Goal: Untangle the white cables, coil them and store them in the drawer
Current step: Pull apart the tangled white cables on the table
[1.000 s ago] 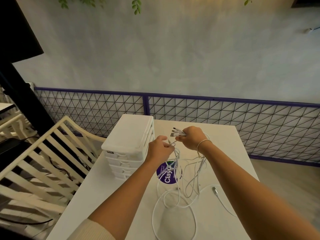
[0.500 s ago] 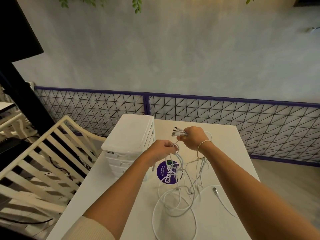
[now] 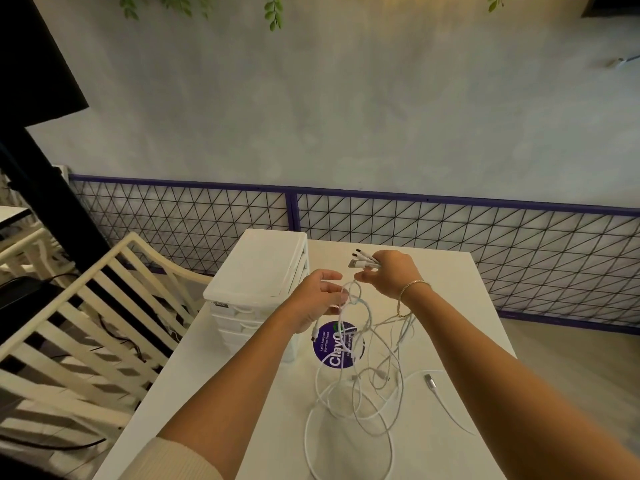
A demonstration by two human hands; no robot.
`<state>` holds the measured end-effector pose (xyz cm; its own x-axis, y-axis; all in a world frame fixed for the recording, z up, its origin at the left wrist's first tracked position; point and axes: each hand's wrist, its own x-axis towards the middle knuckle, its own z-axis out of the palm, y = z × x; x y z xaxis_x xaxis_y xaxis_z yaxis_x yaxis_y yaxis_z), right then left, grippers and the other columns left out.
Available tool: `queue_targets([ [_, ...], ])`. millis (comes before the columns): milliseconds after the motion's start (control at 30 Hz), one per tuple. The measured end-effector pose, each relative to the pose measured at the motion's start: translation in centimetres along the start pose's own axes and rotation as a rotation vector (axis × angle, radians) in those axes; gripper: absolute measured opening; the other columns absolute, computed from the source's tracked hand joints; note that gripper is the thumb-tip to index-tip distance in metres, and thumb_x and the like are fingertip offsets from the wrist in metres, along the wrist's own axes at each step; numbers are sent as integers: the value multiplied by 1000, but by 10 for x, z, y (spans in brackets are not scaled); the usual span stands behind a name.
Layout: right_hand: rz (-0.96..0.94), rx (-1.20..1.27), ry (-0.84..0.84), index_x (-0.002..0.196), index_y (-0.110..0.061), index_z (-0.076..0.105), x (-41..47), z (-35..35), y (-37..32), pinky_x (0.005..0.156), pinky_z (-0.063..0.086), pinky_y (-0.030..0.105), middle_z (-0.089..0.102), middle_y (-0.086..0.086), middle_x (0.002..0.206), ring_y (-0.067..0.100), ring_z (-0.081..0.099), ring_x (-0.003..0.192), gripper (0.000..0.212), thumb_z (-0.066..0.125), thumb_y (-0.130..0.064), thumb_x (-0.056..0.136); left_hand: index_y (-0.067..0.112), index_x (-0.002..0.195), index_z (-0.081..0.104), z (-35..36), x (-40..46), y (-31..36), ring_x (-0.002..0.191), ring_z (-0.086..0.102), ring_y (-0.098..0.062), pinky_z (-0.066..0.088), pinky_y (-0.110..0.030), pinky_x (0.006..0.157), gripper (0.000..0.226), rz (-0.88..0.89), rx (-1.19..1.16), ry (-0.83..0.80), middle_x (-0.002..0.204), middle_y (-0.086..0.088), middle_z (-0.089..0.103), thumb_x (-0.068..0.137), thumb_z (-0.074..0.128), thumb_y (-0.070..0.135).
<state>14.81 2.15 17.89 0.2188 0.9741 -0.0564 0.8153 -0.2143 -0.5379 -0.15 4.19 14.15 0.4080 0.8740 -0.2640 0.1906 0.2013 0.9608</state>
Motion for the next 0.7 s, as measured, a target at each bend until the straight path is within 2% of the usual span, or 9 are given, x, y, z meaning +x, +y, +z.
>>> queue_targets([
  [67,-3,23,23,101,-6,63,-2,-2,-1,70,38,28,65,11,97,19,50,81,35,67,-35,83,7,117,47,0,1,1,79,57,-16,54,-38,79,34,-2,-66,26,89,-7,58,87,58,-5],
  [133,6,56,38,102,-6,62,-5,-5,-3,69,39,27,61,8,92,18,49,81,36,70,-33,80,9,109,49,1,0,4,77,55,-16,56,-37,73,26,-3,-123,22,89,-7,55,89,56,-5],
  [233,8,42,-35,101,-4,65,-8,-5,-4,61,39,24,62,9,89,18,51,77,32,69,-30,81,10,106,49,0,-2,8,75,51,-15,57,-34,67,23,-3,-212,32,89,-6,53,90,54,-5],
  [367,66,181,-145,95,-3,67,-13,-7,-4,43,32,21,50,3,63,14,41,52,20,66,-18,82,12,99,50,1,-2,8,70,51,-14,57,-31,61,20,-11,-346,55,87,-6,54,91,52,-6],
  [500,76,159,-216,94,-5,66,-17,-6,-7,42,33,21,48,1,64,12,39,51,18,69,-18,81,12,97,50,3,-5,7,68,52,-15,58,-30,59,21,-8,-454,29,84,-6,52,90,51,-8],
  [600,57,129,-224,98,-4,67,-17,-5,-6,44,32,20,49,0,64,11,40,52,25,70,-21,80,13,95,50,2,-7,6,68,54,-14,56,-28,64,22,-4,-457,26,83,-6,53,89,53,-8],
  [700,69,163,-191,99,-4,67,-16,-6,-3,43,31,20,49,-1,61,11,39,51,24,68,-21,81,18,91,48,-2,-4,1,74,52,-14,49,-29,70,24,11,-282,61,86,-4,55,85,63,1],
])
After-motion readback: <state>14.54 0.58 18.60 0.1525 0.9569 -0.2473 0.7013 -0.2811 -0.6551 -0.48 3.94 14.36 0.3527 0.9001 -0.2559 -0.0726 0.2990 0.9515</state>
